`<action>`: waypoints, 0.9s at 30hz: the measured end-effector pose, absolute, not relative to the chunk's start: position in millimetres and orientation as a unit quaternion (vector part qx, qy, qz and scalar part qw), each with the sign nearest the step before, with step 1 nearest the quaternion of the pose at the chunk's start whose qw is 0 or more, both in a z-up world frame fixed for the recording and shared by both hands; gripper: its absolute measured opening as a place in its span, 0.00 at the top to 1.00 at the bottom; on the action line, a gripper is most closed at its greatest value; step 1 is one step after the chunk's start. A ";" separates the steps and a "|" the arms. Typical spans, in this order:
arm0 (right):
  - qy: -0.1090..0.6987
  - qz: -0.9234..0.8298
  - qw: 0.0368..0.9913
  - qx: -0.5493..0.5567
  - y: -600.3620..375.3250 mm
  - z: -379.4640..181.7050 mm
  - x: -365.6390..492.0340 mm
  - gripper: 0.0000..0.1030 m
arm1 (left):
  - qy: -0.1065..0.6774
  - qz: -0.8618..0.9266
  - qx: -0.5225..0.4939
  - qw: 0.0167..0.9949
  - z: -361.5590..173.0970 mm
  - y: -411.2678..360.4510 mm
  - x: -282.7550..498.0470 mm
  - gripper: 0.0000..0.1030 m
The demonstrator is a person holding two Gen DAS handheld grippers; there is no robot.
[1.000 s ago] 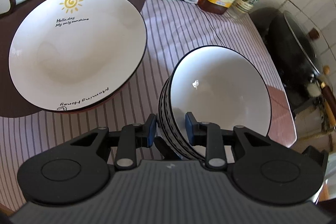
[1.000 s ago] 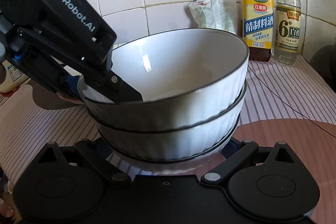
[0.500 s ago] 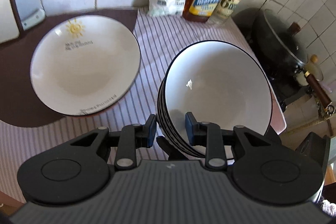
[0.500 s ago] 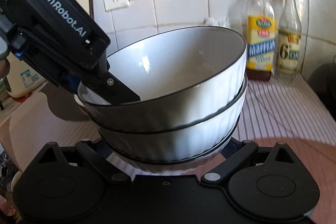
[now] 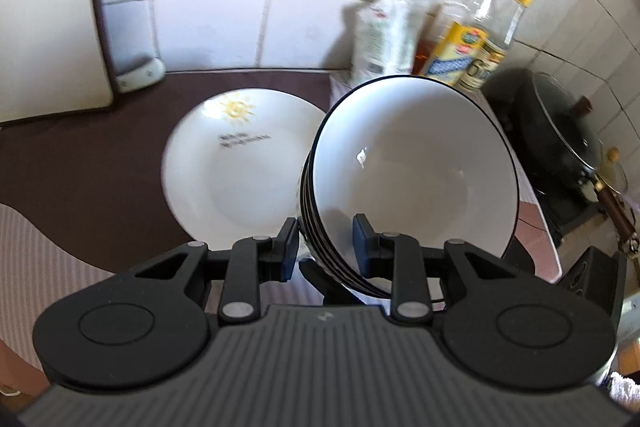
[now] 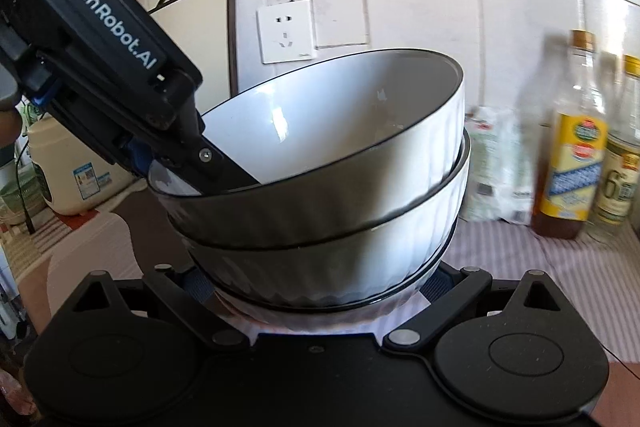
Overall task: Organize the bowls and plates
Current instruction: 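Lift the three-bowl stack and carry it over the sun plate stack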
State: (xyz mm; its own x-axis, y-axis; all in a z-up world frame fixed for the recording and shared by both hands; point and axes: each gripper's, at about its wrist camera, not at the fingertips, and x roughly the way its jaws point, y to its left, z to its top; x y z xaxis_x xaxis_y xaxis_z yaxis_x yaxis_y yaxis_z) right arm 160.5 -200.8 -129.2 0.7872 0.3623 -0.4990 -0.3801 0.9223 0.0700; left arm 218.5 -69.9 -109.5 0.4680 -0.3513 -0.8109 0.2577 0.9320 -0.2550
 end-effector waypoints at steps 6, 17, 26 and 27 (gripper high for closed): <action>0.259 0.207 0.943 -0.012 -176.7 -140.3 189.2 0.03 | 0.487 -0.163 -0.052 0.856 -118.4 -43.5 244.4 0.74; 0.312 0.200 0.928 -0.022 -149.6 -165.9 228.1 0.03 | 0.500 -0.162 -0.064 0.849 -157.7 -24.1 286.0 0.73; 0.330 0.185 0.925 -0.029 -145.8 -191.3 245.7 0.03 | 0.514 -0.177 -0.065 0.837 -183.9 -21.9 307.9 0.73; 0.333 0.183 0.925 -0.029 -144.5 -192.2 246.0 0.03 | 0.517 -0.178 -0.072 0.834 -186.1 -19.7 309.9 0.73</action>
State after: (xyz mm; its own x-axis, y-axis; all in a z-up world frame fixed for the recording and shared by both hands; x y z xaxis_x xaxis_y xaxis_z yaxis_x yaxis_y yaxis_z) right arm 246.0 -144.5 -192.2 0.7116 0.3196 -0.6257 -0.3585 0.9311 0.0679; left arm 309.9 -19.7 -186.1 0.4028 -0.3709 -0.8368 0.2223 0.9265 -0.3036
